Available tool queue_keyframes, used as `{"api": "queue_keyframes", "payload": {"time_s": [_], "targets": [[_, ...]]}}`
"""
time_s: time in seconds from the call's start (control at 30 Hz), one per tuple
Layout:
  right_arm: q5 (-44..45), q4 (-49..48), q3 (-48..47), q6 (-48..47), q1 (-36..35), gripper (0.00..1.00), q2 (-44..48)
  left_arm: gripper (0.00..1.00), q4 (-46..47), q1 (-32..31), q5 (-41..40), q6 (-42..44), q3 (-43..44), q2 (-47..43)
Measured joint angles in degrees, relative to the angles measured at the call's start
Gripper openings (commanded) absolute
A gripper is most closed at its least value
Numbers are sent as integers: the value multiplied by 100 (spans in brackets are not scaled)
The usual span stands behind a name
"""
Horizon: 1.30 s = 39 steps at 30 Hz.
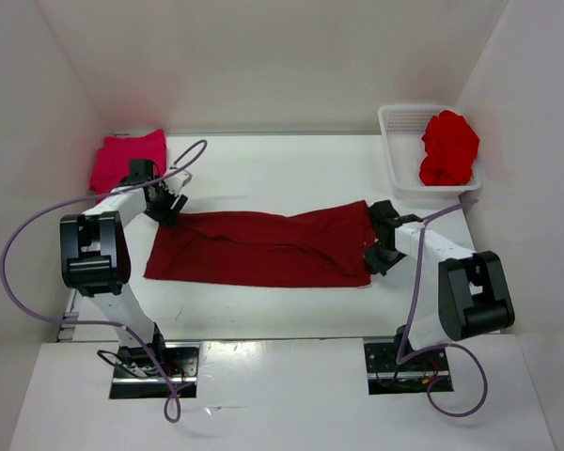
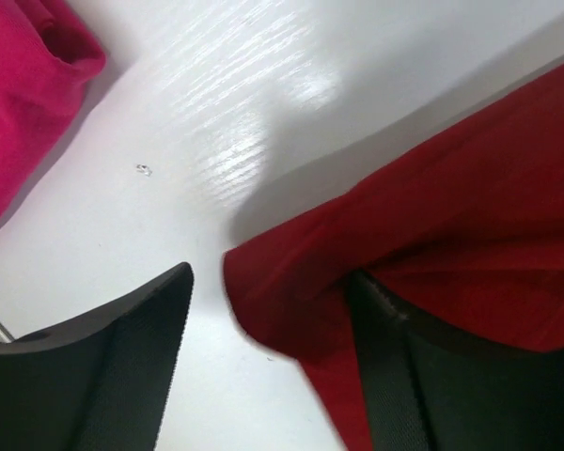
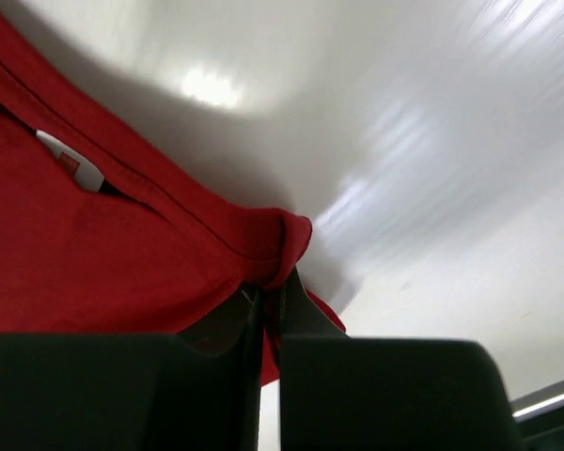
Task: Fold and stack the t-shirts
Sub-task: Fold the other side of the tshirt into a rectangle
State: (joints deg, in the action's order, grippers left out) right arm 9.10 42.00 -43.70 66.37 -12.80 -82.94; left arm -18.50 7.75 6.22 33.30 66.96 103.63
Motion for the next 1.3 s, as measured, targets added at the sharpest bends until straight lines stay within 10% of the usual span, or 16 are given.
{"api": "queue_keyframes", "payload": {"time_s": [0.47,0.77,0.93,1.1,1.3], "targets": [[409,-85,-219,-984,868,8,-179,69,-640,-160,509,22,313,313],[396,-105,-219,-1119,868,8,-184,17,-673,-284,393,39,472,494],[354,-138,-219,-1191,868,5,-203,19,-422,-332,243,-332,767,708],[350,-164,-219,-1259,868,5,-205,65,-205,-328,116,-769,973,730],[306,-216,-219,-1368,866,5,-240,71,181,-321,39,-955,767,382]]}}
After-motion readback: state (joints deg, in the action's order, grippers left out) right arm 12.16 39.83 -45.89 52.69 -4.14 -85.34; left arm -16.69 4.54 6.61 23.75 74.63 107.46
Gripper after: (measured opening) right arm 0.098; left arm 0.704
